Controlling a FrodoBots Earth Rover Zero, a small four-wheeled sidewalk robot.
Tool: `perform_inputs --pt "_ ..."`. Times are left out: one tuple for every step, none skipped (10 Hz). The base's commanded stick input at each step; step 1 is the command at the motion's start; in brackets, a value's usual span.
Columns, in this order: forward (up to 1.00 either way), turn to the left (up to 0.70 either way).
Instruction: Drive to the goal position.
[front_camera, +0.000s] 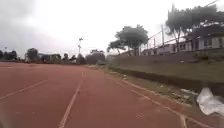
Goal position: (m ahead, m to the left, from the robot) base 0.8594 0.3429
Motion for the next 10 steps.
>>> perform_inputs --pt "0.7 0.0" --pt "0.7 0.0" --pt "0.7 0.0" --pt "0.7 0.0" --pt "0.7 0.0" --pt "0.7 0.0" --pt "0.7 0.0" --pt "0.7 0.0" --pt "0.7 0.0" --pt "0.7 0.0"
